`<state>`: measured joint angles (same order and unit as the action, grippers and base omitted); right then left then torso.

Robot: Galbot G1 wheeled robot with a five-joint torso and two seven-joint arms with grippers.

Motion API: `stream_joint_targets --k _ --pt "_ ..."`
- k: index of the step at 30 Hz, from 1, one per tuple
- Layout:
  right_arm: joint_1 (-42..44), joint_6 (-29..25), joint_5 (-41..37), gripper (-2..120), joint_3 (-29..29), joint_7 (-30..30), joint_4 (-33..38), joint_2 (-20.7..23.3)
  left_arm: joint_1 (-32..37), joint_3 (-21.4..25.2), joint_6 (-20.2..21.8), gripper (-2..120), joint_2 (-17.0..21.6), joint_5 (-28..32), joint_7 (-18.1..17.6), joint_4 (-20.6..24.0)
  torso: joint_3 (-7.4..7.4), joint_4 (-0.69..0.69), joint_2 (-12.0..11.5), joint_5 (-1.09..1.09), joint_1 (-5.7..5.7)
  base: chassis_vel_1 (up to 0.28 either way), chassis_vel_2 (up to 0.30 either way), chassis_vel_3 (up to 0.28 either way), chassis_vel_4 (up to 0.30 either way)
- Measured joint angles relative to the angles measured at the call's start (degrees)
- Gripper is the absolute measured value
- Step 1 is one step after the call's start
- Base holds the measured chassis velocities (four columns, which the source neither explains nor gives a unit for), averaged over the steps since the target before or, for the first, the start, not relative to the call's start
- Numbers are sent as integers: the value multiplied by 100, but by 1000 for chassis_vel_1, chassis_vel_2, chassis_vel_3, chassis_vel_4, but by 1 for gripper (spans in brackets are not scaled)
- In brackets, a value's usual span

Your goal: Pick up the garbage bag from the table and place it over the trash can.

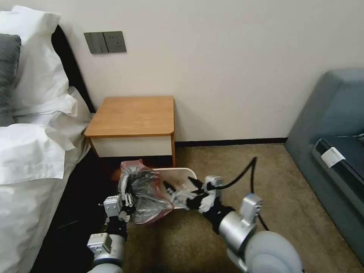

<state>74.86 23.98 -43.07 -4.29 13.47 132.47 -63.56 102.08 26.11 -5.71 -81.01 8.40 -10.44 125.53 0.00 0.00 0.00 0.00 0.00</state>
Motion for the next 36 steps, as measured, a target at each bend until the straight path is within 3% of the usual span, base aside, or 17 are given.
stream_joint_targets --k 8,22,36 --pt "-342 -279 669 100 -438 -132 -690 -345 170 27 -181 8 -29 -188 177 124 0 0 0 -1 0 0 0 0 0" --pt "-735 -417 668 97 -561 -87 -1187 -636 321 40 -385 8 -57 -305 376 197 0 0 0 0 0 0 0 0 0" --pt "-874 -514 615 42 -586 -193 -1309 -643 348 70 -428 8 -57 -309 500 230 0 0 0 0 0 0 0 0 0"
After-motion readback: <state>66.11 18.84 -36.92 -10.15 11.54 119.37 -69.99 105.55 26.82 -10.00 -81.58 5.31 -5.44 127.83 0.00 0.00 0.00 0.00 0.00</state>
